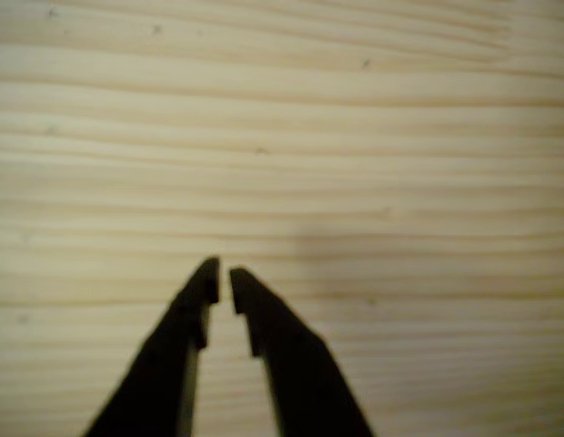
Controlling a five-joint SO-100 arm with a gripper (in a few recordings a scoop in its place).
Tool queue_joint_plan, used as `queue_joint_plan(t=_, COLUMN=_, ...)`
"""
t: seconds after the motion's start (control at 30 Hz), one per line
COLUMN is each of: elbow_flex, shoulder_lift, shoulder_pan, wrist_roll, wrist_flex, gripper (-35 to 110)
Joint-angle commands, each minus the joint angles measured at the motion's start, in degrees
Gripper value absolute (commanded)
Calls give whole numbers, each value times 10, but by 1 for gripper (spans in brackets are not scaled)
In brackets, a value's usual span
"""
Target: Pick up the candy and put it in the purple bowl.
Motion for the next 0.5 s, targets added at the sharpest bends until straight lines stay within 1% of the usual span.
queue_joint_plan(t=0.0, elbow_flex=-22, shoulder_lift=8, shoulder_pan=11, wrist_roll=11, wrist_flex=2, gripper=-1)
queue_joint_plan(t=0.2, elbow_flex=-22, shoulder_lift=8, shoulder_pan=-5, wrist_roll=-5, wrist_flex=2, gripper=-1)
queue_joint_plan(t=0.47, elbow_flex=-22, shoulder_lift=8, shoulder_pan=14, wrist_roll=15, wrist_flex=2, gripper=-1)
